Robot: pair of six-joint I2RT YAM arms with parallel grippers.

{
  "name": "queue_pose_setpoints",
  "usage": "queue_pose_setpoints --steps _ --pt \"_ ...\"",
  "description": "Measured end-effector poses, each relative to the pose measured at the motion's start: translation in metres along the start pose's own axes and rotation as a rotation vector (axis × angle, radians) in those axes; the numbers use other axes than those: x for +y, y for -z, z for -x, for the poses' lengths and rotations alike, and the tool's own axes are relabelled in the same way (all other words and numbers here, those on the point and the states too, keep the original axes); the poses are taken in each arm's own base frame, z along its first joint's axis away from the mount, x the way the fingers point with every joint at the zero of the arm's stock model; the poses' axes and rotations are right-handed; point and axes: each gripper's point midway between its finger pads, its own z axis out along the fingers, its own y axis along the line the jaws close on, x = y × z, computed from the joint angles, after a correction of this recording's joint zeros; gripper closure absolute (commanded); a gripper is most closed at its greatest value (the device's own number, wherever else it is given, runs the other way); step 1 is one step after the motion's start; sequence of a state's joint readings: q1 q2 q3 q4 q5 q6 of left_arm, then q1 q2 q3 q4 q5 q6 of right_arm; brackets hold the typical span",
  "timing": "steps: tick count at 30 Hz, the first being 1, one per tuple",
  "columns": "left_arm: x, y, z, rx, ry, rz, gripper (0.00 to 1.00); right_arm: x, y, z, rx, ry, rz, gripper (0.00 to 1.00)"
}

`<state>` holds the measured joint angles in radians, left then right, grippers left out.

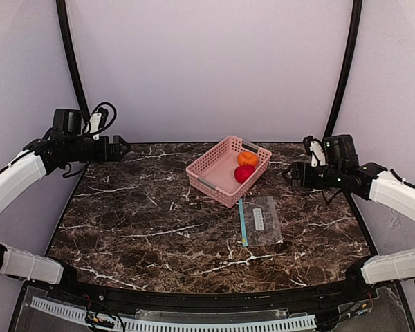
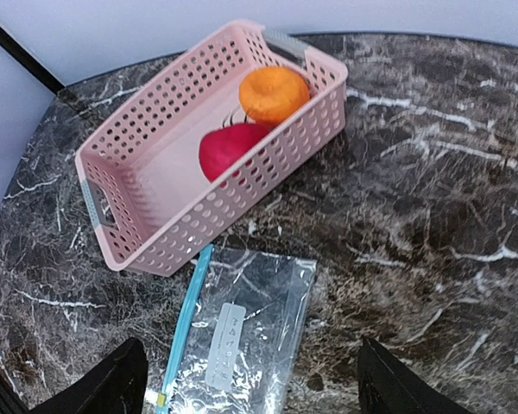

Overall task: Place the food in the zip-top bag and seal the zipper
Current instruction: Move the zipper food storage bag to the center of the board.

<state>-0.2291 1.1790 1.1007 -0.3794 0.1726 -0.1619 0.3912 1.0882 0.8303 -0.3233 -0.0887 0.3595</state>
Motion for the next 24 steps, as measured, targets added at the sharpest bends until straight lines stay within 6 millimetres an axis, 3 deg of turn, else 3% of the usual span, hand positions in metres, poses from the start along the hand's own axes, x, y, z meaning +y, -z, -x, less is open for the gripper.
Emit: queue_pose_setpoints --steps 5,8,11,24 --pt "-0.006 -0.014 -0.005 0.007 0.014 -0.052 0.0 -0.01 -0.032 -0.044 0.155 -0.07 -0.054 0.32" --pt "-0.005 -0.019 -0.021 0.044 0.03 -0.063 0.0 -0.017 -0.041 -0.067 0.22 -0.102 -0.075 0.41" --pt "-0.007 -0.021 -0.024 0.054 0.045 -0.077 0.0 -0.02 -0.045 -0.091 0.284 -0.136 -0.075 0.46" --pt "-0.012 -0.025 -0.031 0.073 0.087 -0.111 0.0 -0.012 -0.063 -0.154 0.44 -0.174 -0.027 0.62"
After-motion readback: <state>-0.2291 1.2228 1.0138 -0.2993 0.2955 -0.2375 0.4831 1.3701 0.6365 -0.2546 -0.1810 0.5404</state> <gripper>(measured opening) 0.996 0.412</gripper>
